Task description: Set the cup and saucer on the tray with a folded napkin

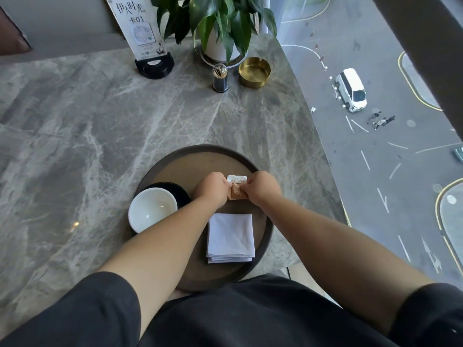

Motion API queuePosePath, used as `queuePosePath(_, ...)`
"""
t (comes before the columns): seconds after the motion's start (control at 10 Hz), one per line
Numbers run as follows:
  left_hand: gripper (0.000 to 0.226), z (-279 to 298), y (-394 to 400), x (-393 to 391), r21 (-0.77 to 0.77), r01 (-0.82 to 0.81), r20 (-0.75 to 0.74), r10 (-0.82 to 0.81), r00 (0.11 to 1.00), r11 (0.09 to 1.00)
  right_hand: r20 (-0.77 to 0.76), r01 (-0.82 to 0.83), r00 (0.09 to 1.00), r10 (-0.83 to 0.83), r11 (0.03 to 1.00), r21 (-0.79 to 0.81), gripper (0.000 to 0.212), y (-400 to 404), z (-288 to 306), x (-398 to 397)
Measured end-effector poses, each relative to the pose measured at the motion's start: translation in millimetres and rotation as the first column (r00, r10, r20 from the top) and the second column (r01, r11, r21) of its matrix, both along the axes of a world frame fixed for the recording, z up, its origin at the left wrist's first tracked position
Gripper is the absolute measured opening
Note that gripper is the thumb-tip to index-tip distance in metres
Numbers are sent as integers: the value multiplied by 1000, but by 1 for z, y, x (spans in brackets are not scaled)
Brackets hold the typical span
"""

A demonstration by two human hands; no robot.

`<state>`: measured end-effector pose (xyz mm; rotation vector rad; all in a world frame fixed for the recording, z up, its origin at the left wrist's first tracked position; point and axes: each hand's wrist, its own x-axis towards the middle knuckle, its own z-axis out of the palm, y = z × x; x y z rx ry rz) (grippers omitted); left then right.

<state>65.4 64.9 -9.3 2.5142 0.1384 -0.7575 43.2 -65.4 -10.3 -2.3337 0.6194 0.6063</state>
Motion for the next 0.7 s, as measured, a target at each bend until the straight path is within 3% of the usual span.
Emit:
queuePosePath(0.1,26,-1,1,0,15,13,6,-13,1000,1000,10,-31,999,32,999,-38,26,0,0,-1)
queuePosePath(0.4,24,4,6,0,54,40,72,-44,996,998,80,-59,995,65,996,-71,22,-1,7,-5)
queuePosePath(0.5,22,7,11,4,100,76,155,-91,984,992,127,-66,989,79,992,-105,26,-3,13,-11)
queuePosePath(0.6,25,18,14,7,211,203,276,-257,926,956,162,-67,983,90,988,-139,29,-4,21,-21)
queuePosePath(0.7,24,23,14,5,355,349,368,-472,801,868,133,-133,978,162,969,-206,29,-14,26,-31)
